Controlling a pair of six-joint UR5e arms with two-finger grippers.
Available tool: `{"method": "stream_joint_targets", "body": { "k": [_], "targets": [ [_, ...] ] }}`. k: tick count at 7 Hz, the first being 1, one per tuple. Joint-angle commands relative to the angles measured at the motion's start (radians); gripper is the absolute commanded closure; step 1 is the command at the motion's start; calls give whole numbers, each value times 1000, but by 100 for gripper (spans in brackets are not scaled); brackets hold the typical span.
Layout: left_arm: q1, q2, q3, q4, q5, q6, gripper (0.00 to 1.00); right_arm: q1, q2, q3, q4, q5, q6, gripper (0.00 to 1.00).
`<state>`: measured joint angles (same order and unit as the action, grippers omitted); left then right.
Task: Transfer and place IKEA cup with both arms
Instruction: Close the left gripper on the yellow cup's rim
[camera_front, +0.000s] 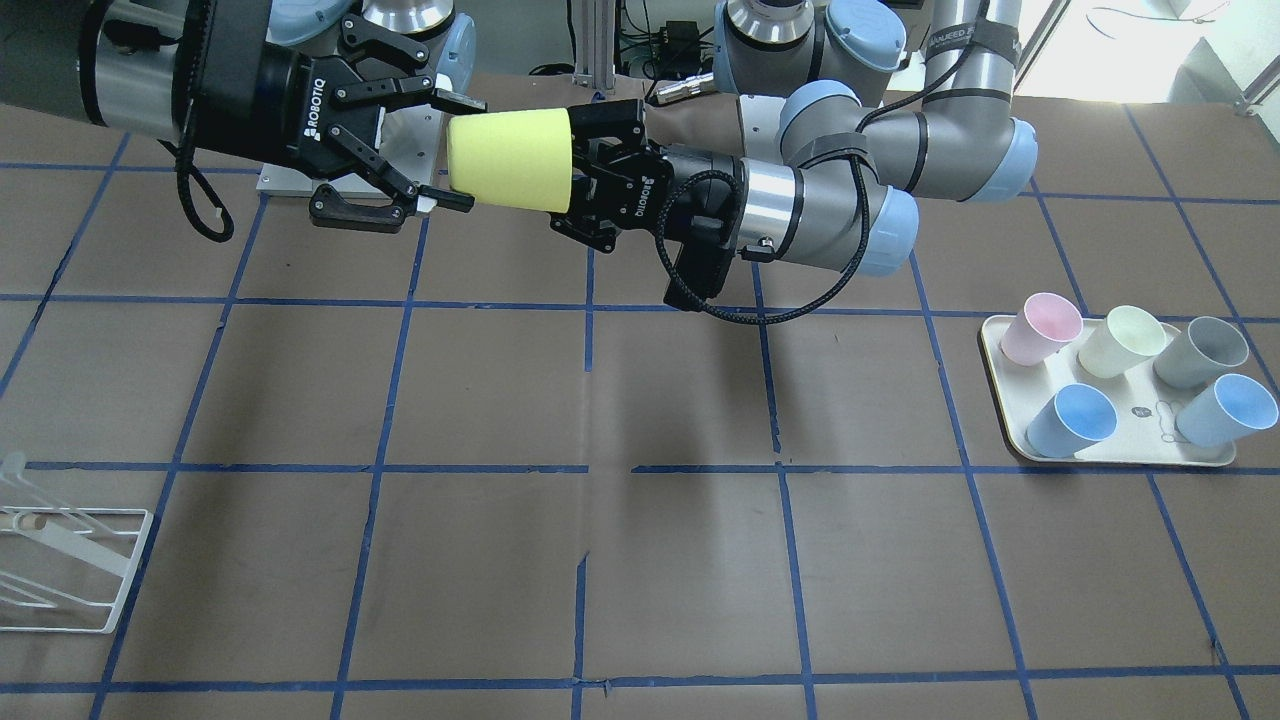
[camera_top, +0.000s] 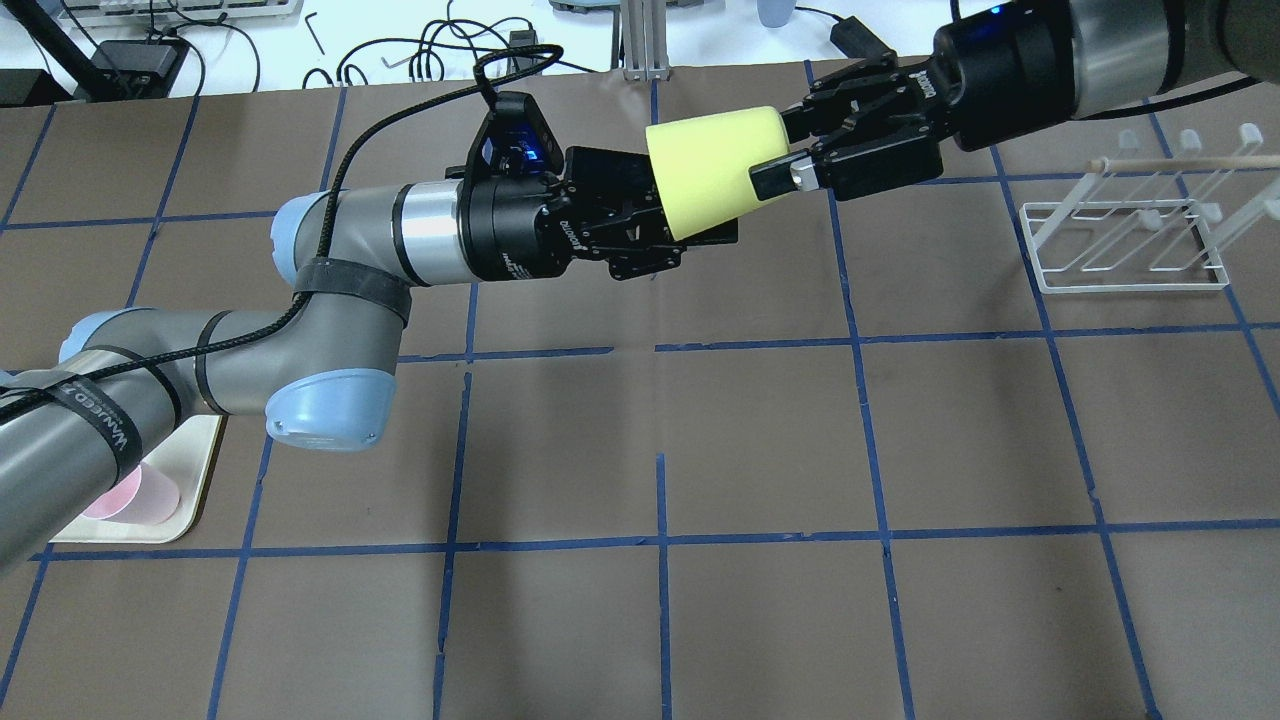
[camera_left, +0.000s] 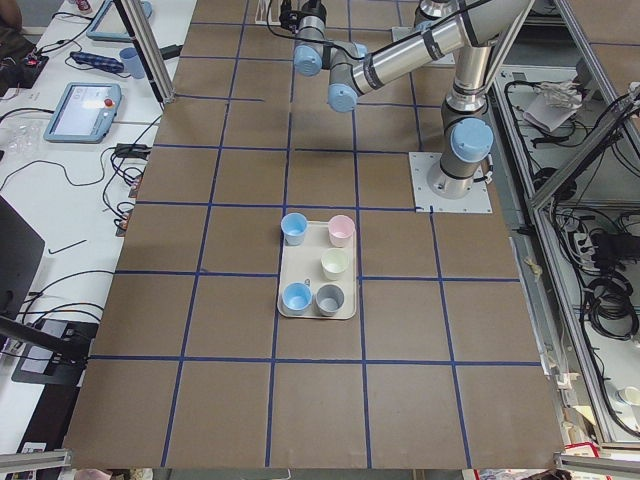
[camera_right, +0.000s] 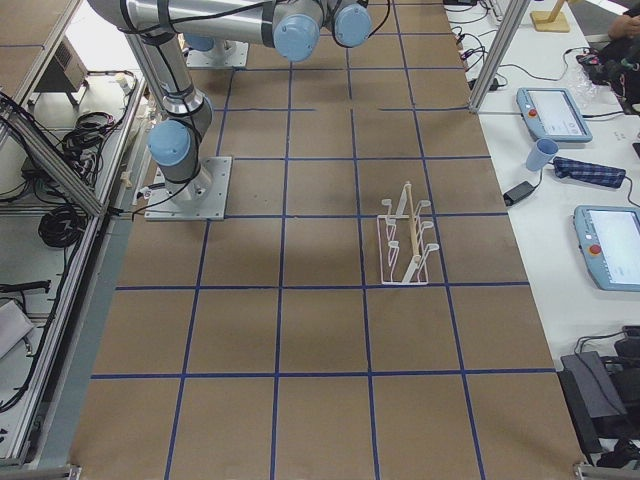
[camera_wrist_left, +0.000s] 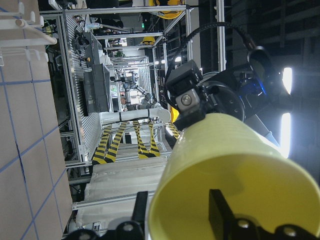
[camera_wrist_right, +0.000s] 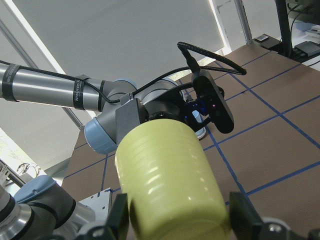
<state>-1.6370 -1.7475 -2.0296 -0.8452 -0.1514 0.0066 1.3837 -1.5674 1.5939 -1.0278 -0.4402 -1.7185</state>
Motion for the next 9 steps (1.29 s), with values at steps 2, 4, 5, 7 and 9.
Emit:
{"method": "stream_joint_targets", "body": {
  "k": [2,4,5,7,9],
  "targets": [
    [5,5,15,0,7,-5,100,0,0,0,-1,0,22,17],
    [9,23,15,0,13,-5,100,0,0,-6,-5,-2,42,5],
    [12,26,15,0,13,-5,100,0,0,-11,-6,-5,54,0],
    [17,28,15,0,38,-5,100,0,0,-15,-9,-20,98,0],
    [28,55,14,0,125,-5,100,0,0,-18,-35,-153,160,0]
  ]
}}
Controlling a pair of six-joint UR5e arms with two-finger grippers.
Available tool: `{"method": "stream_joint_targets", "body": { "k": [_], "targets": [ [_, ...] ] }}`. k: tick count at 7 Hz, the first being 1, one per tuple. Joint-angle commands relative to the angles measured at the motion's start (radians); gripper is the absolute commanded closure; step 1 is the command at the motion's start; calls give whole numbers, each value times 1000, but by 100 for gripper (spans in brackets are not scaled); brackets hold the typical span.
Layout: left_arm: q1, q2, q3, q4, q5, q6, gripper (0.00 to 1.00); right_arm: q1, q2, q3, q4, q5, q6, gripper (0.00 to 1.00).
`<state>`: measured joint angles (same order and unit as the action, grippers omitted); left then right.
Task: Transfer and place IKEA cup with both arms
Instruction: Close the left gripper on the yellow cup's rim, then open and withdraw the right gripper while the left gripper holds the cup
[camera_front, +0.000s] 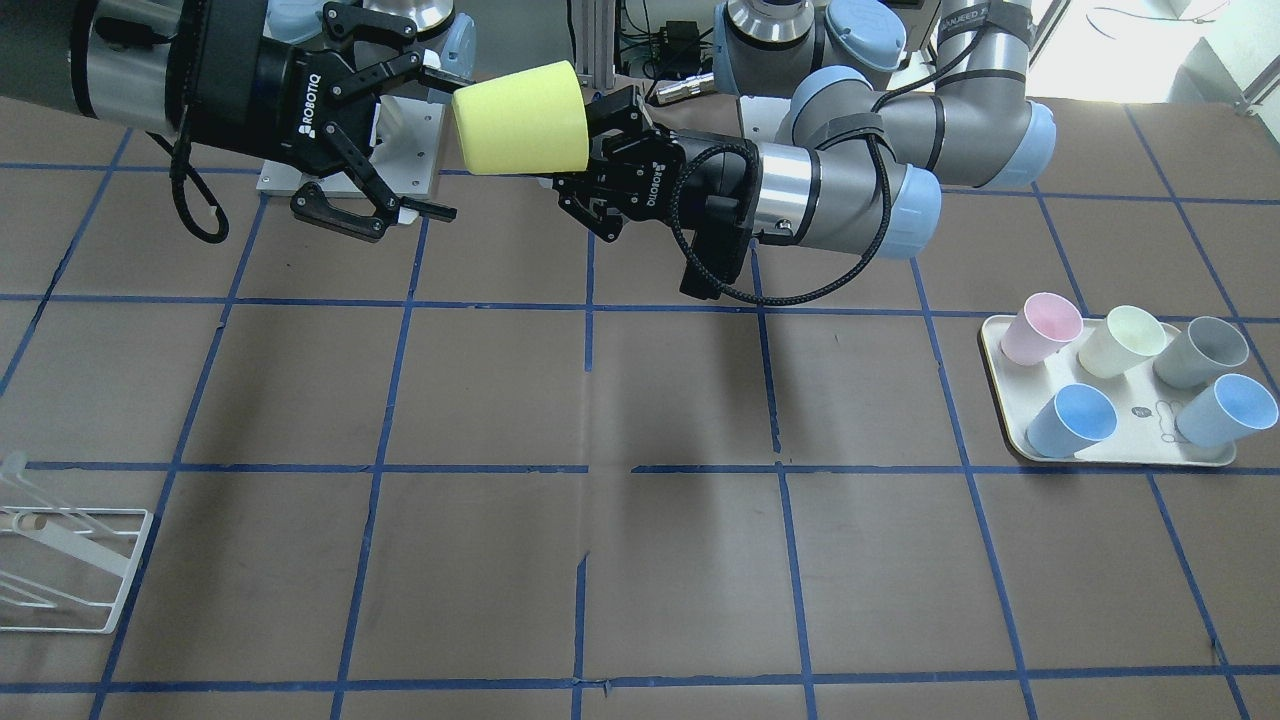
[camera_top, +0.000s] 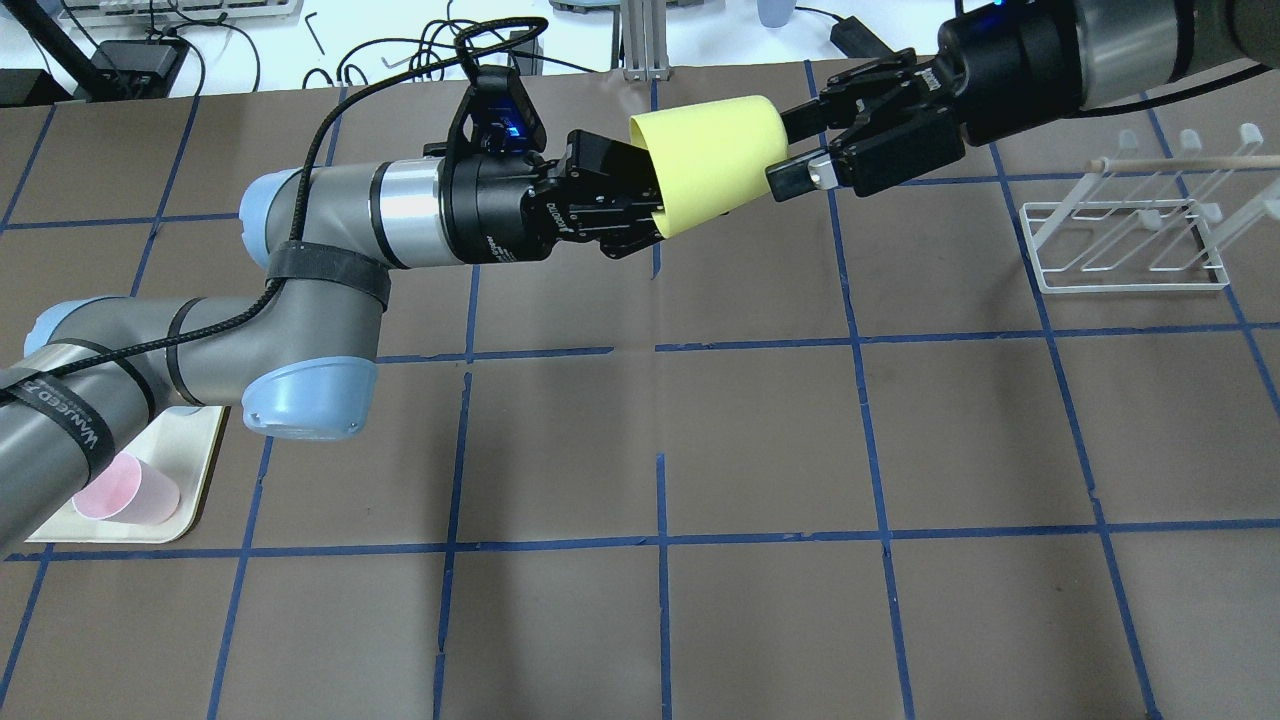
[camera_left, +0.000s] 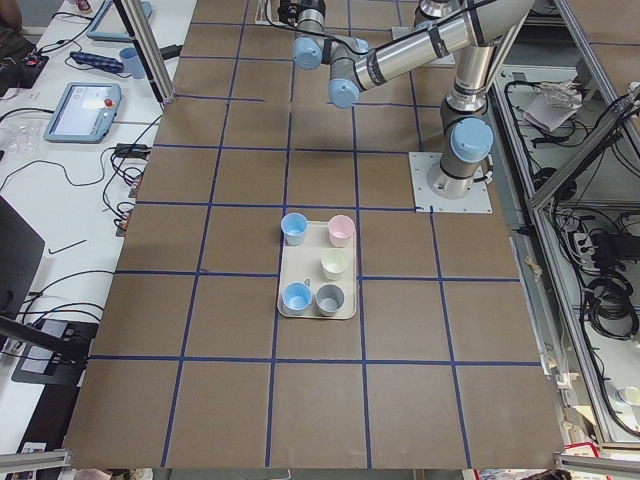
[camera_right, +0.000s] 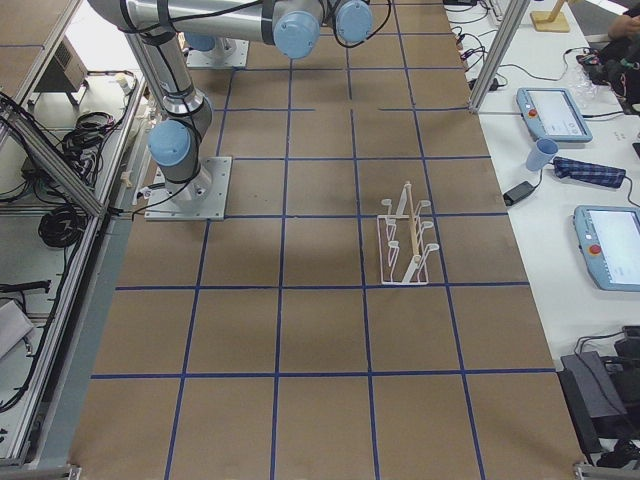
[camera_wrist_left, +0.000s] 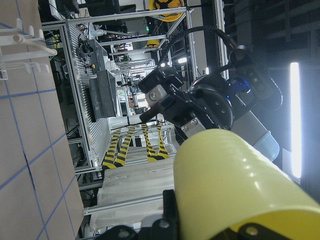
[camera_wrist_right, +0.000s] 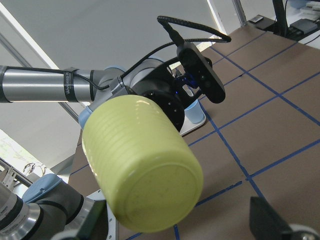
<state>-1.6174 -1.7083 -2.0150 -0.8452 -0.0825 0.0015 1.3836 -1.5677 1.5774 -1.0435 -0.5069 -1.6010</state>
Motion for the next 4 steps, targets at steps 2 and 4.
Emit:
{"method": "stream_joint_targets", "body": {
  "k": [2,4],
  "targets": [
    [33,53,5,0,137,-14,100,0,-2,0,-79,-233,151,0],
    [49,87,7,0,282,-15,100,0,-2,0,-82,-393,200,0]
  ]
}}
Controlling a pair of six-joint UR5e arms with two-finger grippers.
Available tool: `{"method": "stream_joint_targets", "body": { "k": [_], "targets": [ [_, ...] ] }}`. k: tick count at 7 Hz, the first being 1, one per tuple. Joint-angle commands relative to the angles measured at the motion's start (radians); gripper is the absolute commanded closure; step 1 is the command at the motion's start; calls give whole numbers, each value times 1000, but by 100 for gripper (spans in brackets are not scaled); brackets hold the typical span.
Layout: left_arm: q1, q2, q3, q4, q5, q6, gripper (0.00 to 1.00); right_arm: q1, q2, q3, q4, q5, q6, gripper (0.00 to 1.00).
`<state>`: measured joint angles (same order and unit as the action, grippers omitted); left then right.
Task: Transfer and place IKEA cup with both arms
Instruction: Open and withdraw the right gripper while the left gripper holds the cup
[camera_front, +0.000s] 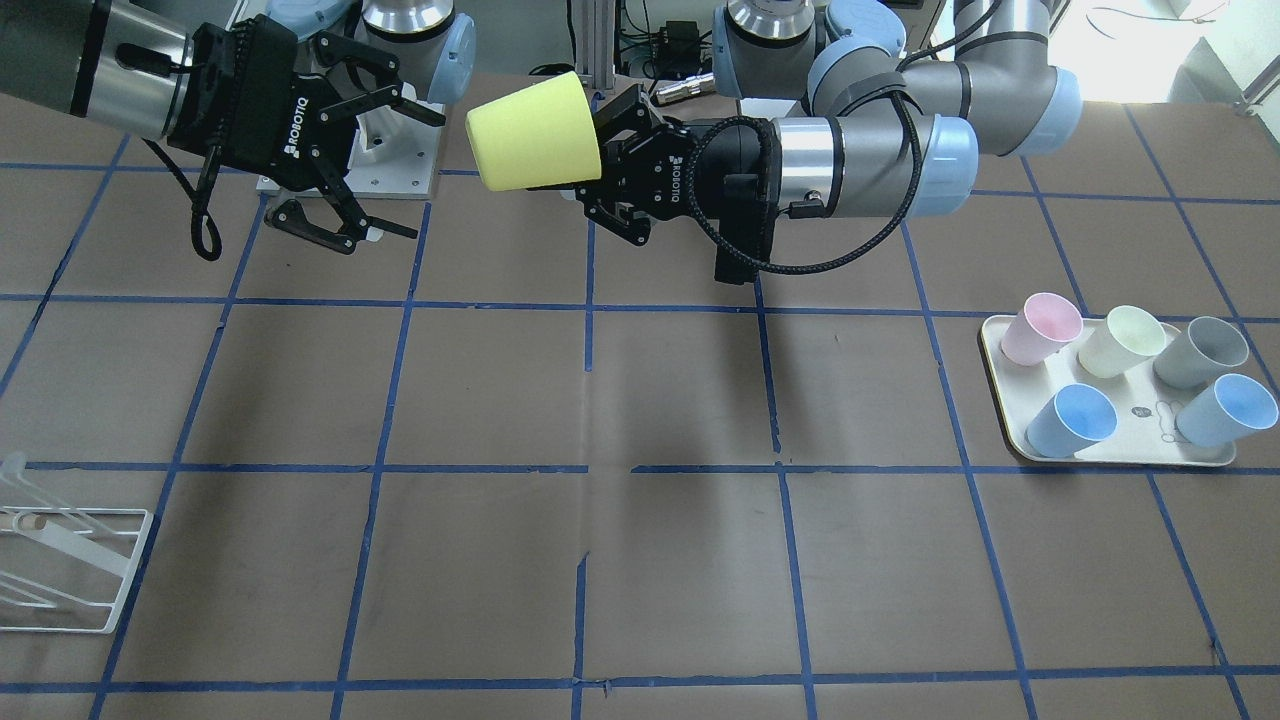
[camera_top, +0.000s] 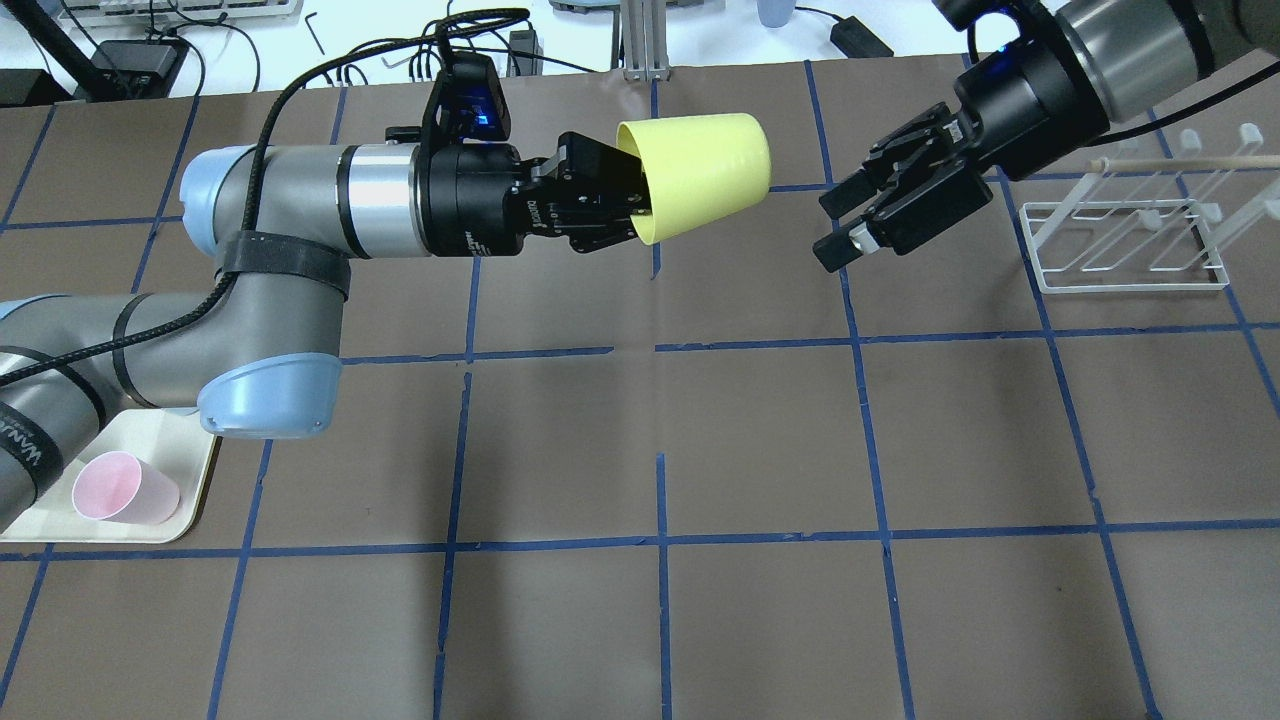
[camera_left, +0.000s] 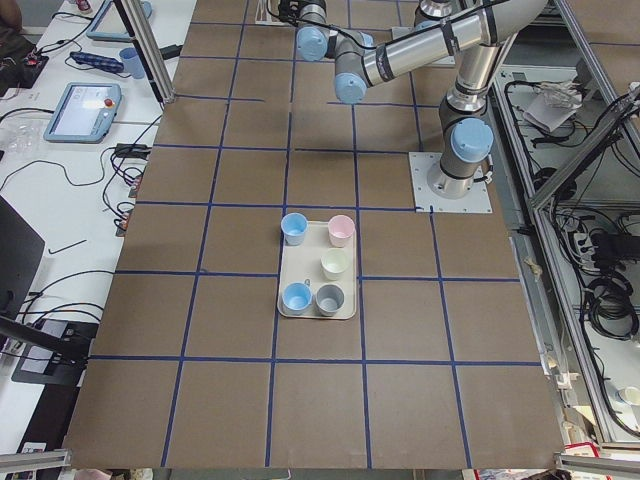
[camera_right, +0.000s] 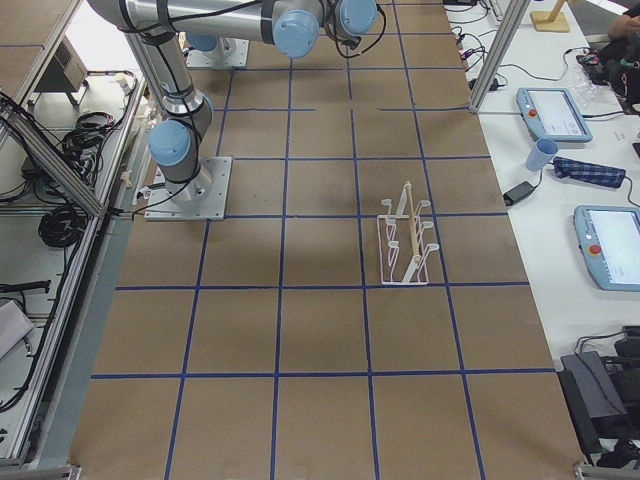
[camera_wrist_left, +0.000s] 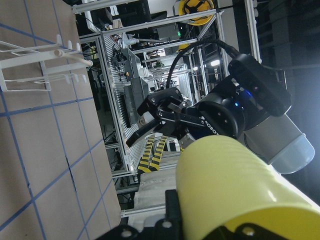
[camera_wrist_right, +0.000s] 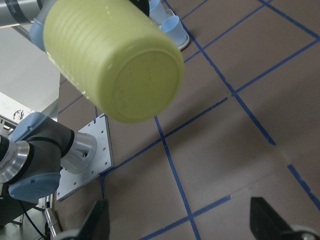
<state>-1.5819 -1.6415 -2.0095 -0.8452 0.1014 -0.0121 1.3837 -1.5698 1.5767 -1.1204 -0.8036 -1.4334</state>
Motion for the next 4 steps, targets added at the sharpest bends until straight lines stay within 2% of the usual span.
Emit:
{"method": "stream_joint_targets", "body": {
  "k": [1,2,3,4],
  "targets": [
    [40,32,6,0,200,-18,100,0,-1,-1,-16,-191,88,0],
    [77,43,17,-8,350,-28,100,0,-1,-1,-65,-289,178,0],
    [95,55,17,-37,454,-31,100,0,-2,-1,-82,-349,273,0],
    [109,66,27,-82,622,-23,100,0,-2,-1,-91,-389,350,0]
  ]
}}
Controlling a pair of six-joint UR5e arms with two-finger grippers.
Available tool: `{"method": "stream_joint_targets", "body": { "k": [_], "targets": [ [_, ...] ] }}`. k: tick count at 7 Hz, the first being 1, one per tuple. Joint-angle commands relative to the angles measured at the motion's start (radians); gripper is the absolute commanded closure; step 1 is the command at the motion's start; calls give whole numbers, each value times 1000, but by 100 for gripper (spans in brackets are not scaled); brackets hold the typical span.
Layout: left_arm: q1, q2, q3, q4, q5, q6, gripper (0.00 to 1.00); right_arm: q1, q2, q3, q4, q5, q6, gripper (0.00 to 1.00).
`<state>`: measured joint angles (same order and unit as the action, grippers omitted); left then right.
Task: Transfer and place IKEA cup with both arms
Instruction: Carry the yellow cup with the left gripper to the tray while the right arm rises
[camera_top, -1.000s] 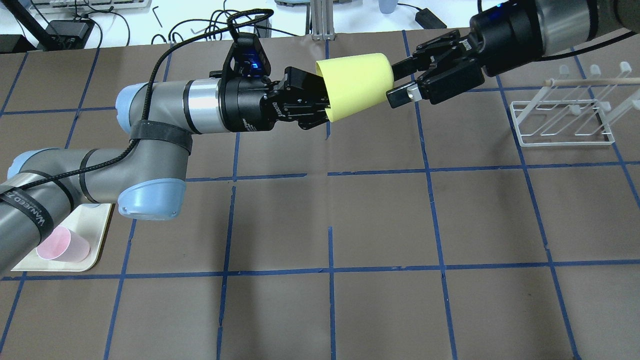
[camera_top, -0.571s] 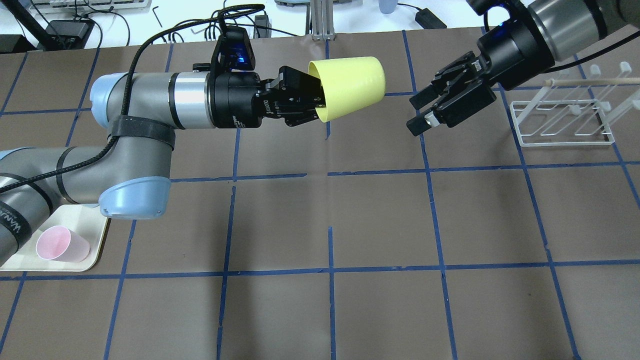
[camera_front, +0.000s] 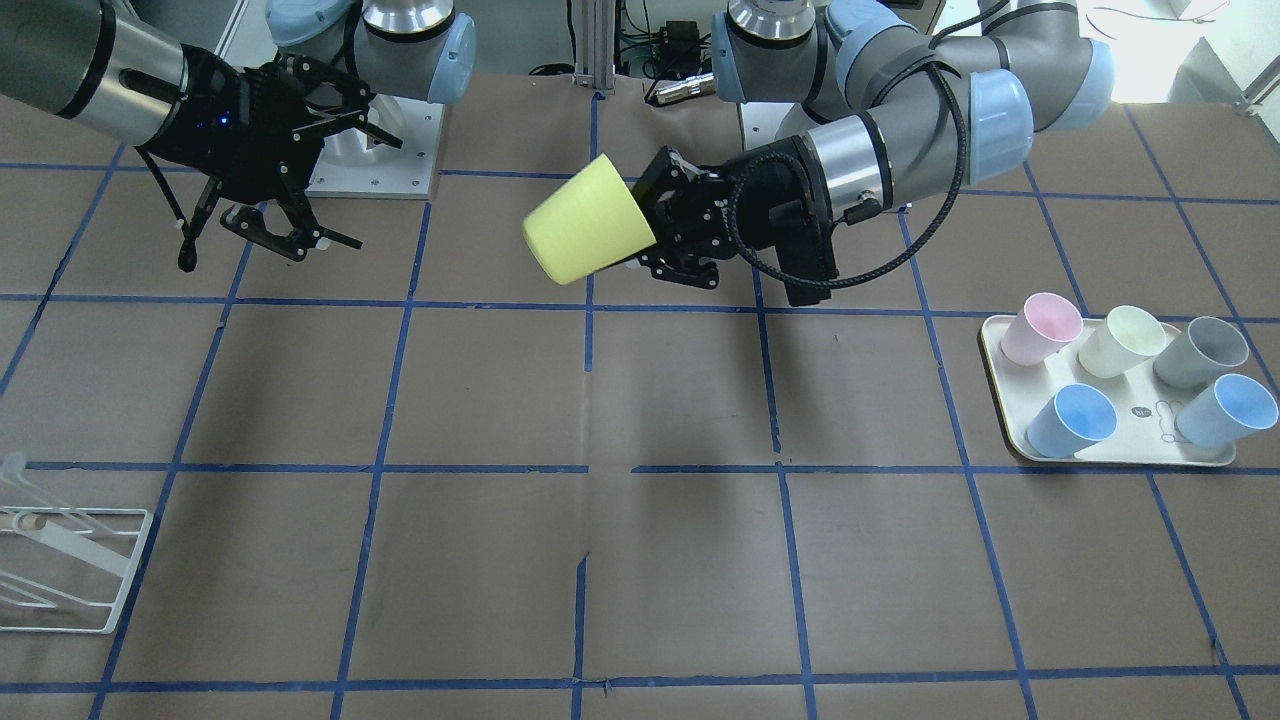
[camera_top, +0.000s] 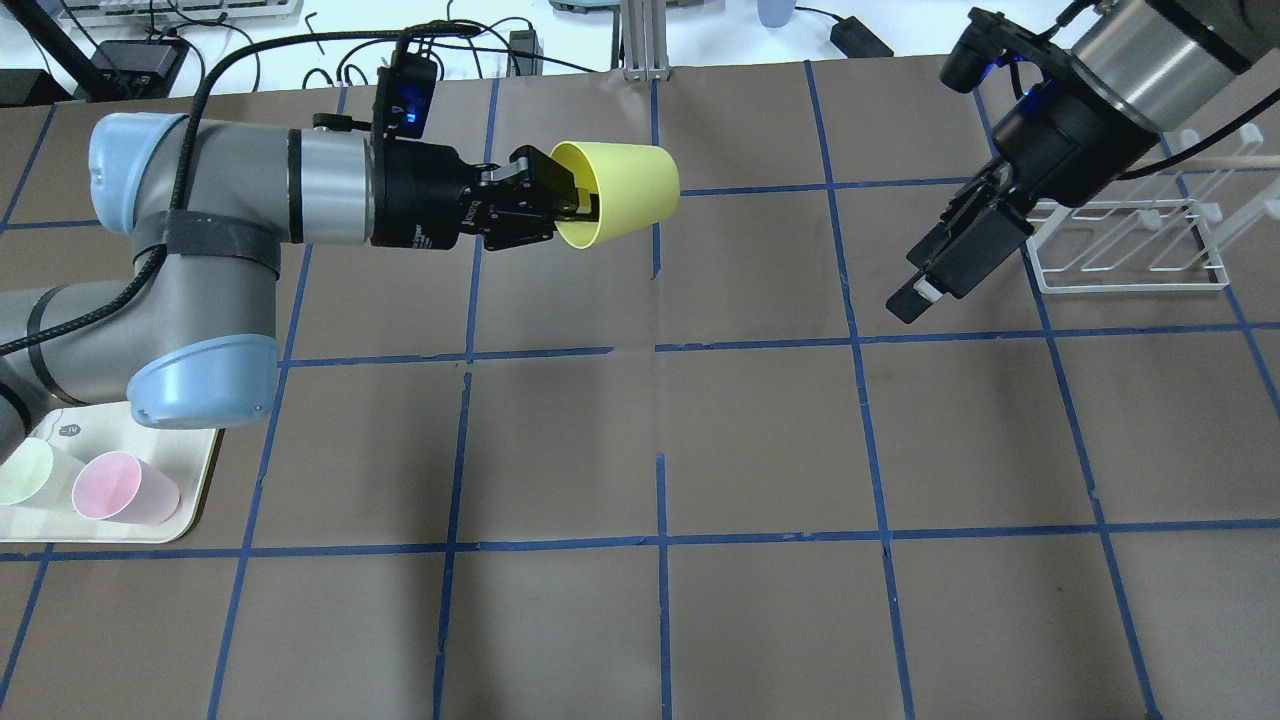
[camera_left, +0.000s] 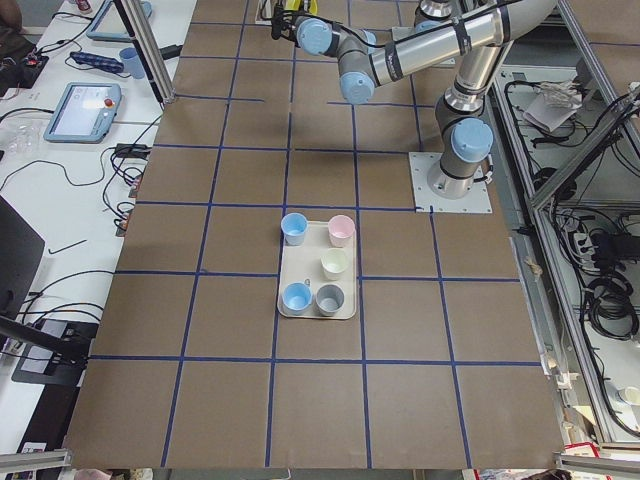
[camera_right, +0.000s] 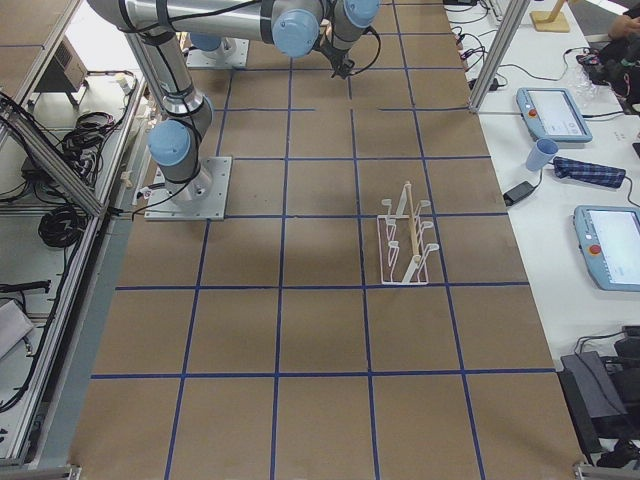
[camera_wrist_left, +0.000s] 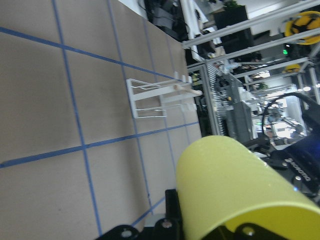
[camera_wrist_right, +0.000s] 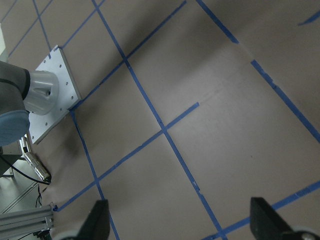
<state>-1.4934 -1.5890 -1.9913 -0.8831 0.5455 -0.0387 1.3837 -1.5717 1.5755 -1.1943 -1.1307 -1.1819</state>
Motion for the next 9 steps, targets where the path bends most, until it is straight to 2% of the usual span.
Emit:
{"method": "stream_joint_targets", "body": {
  "k": [1,3,4,5,6,7,8,9],
  "targets": [
    [42,20,29,-98,303,17,100,0,-2,1,-71,-89,158,0],
    [55,24,141,-320,611,78,100,0,-23,1,-131,-190,345,0],
    [83,26,188,-415,708,123,100,2,-33,3,-142,-201,445,0],
    [163,26,210,-459,772,147,100,2,-34,1,-155,-202,528,0],
    [239,18,210,-493,813,289,100,6,-34,1,-166,-208,609,0],
    [318,-2,212,-507,859,359,100,41,-36,-5,-168,-260,721,0],
    [368,-3,218,-508,955,435,100,116,-30,-35,-171,-350,840,0],
    [408,-12,235,-508,1002,539,100,177,-30,-49,-185,-377,964,0]
  ]
}}
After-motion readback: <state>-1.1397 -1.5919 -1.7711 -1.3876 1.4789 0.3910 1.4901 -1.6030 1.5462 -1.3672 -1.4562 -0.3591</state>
